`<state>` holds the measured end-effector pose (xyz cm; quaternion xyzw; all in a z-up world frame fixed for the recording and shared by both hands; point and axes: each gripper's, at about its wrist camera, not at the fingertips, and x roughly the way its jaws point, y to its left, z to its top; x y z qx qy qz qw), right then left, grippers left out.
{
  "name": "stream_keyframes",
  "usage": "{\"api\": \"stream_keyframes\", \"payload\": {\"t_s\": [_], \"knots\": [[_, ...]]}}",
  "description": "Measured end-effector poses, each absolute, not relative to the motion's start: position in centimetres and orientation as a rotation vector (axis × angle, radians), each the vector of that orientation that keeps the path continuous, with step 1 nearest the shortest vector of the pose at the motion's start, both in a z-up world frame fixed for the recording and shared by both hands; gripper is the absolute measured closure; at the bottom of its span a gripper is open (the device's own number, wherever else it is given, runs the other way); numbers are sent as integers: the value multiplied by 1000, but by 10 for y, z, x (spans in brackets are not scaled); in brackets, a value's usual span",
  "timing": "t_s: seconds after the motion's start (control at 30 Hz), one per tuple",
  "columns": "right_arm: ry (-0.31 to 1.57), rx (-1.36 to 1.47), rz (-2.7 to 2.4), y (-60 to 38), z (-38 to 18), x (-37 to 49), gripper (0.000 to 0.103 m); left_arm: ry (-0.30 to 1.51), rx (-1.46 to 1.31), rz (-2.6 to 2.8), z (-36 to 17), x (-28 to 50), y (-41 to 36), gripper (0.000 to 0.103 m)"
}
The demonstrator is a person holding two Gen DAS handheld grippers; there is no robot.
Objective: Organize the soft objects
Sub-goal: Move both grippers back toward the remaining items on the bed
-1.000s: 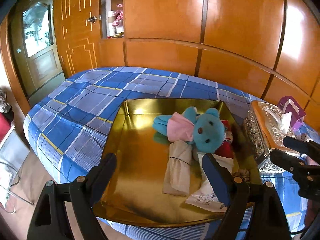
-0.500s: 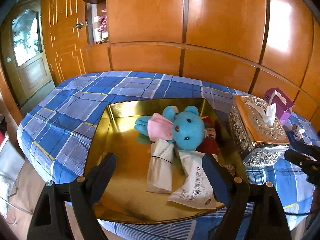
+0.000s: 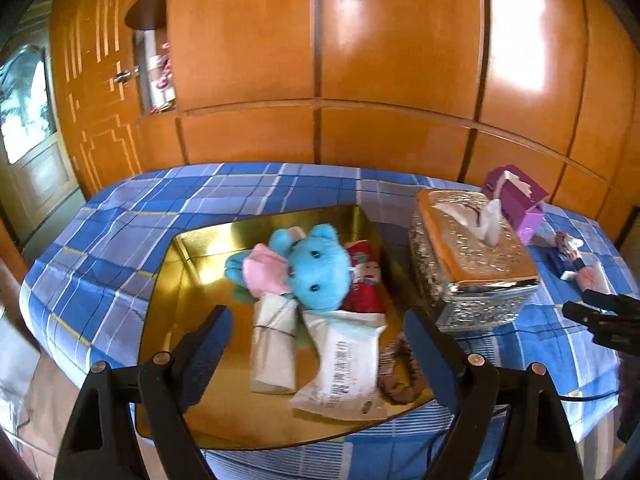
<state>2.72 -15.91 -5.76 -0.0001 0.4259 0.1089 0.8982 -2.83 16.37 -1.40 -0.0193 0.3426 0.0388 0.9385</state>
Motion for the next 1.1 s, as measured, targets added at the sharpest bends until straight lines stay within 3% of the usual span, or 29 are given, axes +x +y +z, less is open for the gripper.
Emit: {"api": "stream_keyframes", "payload": {"t_s": [0.9,1.1], "knots": [[1045,-28,-12,-249,-131,-7,27,683,133,-158,3,-8,63,15],[1014,25,-3,-259,-136,-10,18,687,160,-219,5,-2,36,15]]}}
